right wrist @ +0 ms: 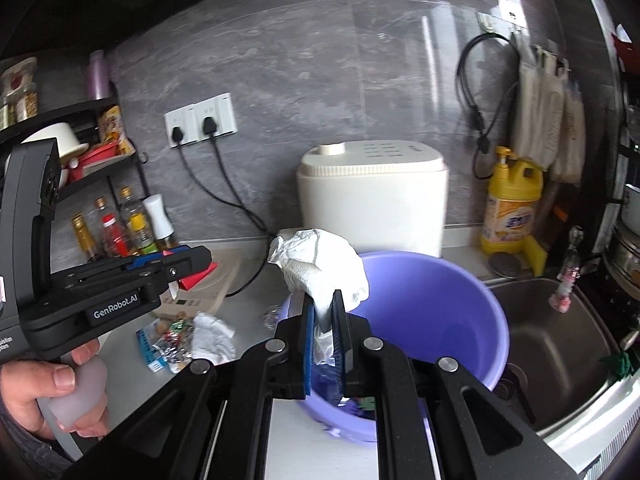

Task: Collect trash
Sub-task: 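Drop the white tissue into the bucket with the right gripper while the left drops red paper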

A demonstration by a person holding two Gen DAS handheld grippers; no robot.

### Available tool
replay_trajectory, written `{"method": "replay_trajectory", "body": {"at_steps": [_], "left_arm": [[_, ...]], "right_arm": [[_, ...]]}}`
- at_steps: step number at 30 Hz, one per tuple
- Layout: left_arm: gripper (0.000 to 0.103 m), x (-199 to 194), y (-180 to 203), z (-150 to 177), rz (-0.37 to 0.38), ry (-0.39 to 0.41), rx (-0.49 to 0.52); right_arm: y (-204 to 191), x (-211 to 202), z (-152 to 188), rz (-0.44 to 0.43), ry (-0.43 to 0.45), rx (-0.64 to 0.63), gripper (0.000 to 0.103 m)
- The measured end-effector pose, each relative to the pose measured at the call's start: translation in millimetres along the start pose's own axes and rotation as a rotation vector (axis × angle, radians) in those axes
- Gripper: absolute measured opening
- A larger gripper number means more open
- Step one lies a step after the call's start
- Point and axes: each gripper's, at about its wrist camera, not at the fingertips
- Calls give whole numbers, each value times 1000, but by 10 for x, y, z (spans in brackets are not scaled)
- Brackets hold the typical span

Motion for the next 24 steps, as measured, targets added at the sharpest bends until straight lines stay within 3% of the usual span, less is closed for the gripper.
{"method": "replay_trajectory", "body": {"at_steps": [5, 7, 8, 21, 23, 24], "left_arm": [[24, 95, 174, -23, 40, -7, 17], [24, 136, 254, -30, 60, -8, 27], [24, 152, 280, -29, 66, -10, 30], [24, 461, 677, 37, 142, -72, 81], [30, 498, 737, 46, 177, -92, 84], [39, 508, 761, 53, 187, -95, 86]], "right_arm": [[198, 20, 60, 50, -32, 30, 14], [262, 28, 92, 73, -45, 39, 50], [296, 4, 112, 92, -37, 42, 52], [617, -190, 298, 163, -52, 107, 52], [658, -221, 338, 174, -58, 119, 52], [671, -234, 355, 178, -61, 124, 52]]}}
Point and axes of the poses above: each gripper's, at about its wrist camera, not at the fingertips, and x roughly the way its jaws point, y to its right, z to its underside, and after that the axes turned 14 degrees about -x, right-handed
